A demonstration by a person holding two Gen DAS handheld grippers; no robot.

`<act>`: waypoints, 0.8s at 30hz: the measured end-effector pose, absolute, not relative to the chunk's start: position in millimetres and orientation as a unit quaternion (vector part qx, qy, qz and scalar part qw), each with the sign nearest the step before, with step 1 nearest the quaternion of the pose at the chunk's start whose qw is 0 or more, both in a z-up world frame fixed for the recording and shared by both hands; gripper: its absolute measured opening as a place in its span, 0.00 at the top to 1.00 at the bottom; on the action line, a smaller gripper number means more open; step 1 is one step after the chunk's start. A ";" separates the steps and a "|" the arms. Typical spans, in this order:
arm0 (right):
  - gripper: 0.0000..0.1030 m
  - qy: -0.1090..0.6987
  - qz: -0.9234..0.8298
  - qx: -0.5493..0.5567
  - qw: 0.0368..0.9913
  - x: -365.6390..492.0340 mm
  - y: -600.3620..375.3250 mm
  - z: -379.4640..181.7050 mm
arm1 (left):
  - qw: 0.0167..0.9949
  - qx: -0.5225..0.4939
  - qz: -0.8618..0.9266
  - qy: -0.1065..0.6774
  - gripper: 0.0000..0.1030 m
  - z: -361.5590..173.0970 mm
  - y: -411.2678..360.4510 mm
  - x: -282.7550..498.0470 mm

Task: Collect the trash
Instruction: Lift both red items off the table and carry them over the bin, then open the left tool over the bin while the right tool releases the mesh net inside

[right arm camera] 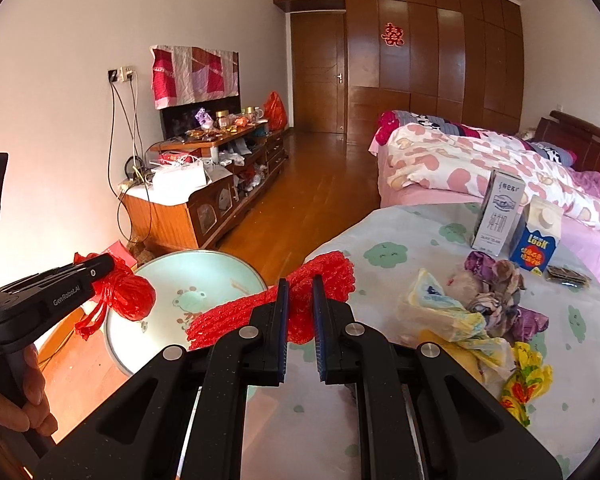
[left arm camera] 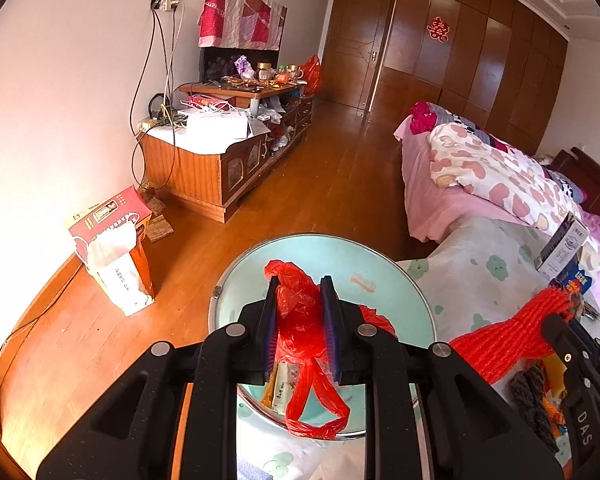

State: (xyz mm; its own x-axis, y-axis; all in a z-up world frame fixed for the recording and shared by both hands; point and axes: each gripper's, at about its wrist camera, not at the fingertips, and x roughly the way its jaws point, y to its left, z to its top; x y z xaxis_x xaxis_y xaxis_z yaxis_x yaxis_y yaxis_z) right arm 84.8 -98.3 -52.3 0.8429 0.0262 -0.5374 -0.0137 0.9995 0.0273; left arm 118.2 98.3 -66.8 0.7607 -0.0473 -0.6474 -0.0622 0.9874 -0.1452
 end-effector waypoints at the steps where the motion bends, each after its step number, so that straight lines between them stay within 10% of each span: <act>1: 0.88 0.285 0.014 0.005 0.958 89.7 -92.4 -56.2 | 0.934 -0.079 0.005 0.349 0.81 -69.7 97.9 120.2; 24: 0.78 0.380 0.078 -0.026 0.921 155.4 -29.9 -109.0 | 0.914 -0.082 0.026 0.397 0.80 -111.4 108.4 149.0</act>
